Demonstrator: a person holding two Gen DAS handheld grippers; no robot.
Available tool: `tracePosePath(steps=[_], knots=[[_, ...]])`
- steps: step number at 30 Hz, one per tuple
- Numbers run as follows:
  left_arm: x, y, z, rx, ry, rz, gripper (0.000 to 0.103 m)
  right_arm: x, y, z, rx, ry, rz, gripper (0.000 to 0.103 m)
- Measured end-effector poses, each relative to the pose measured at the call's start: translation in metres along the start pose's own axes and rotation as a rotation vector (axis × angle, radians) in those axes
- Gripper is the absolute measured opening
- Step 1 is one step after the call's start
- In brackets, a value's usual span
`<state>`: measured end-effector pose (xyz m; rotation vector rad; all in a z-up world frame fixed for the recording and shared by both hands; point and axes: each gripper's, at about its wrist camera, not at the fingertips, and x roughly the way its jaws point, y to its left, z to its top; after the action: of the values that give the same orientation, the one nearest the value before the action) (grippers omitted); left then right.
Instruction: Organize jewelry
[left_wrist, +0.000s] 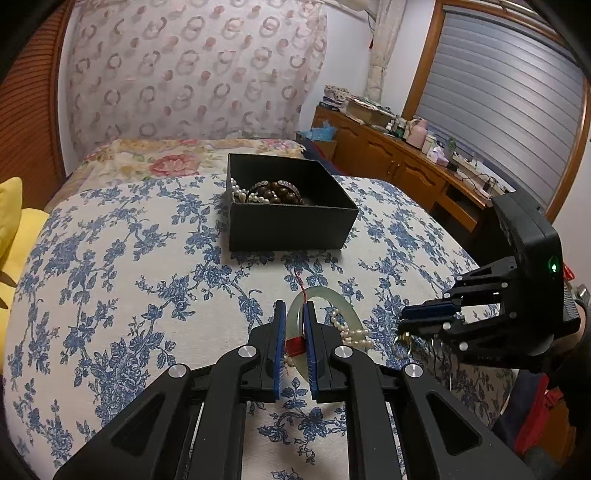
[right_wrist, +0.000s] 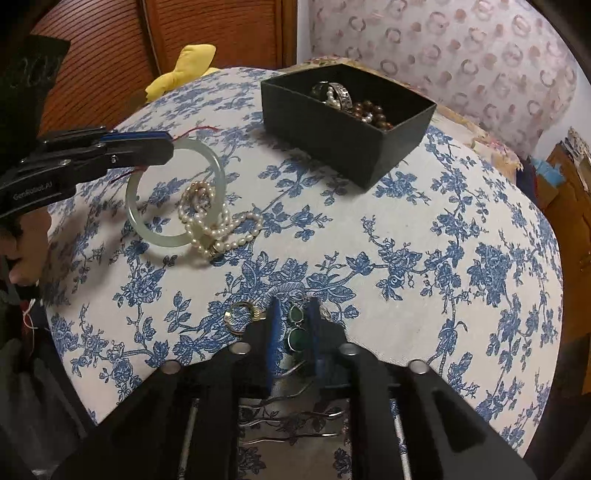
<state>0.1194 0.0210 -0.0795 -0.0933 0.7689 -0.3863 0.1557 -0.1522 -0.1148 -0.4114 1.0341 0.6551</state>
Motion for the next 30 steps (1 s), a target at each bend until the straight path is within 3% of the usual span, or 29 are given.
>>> tracePosePath(steps=[5,7,9,12,19,30], knots=[[0.0,0.001,0.0,0.0,-0.001,0.0,0.009,0.002,0.002,0.004,-0.002,0.016,-0.018,0.025],[0.0,0.001,0.0,0.0,0.0,0.0,0.009,0.003,0.004,0.005,-0.014,0.02,0.008,0.009],[0.0,0.001,0.0,0.0,0.0,0.0,0.009,0.002,0.005,0.005,-0.019,0.02,0.005,0.009],[0.0,0.001,0.0,0.002,0.0,0.0,0.009,-0.004,0.002,0.001,-0.002,-0.013,0.005,0.009],[0.0,0.001,0.001,-0.001,-0.005,-0.005,0.009,-0.064,-0.013,-0.007,0.068,-0.177,0.009,0.009],[0.001,-0.005,0.005,0.005,-0.008,-0.009,0.009,-0.094,-0.017,-0.002,0.091,-0.274,0.016,0.009]])
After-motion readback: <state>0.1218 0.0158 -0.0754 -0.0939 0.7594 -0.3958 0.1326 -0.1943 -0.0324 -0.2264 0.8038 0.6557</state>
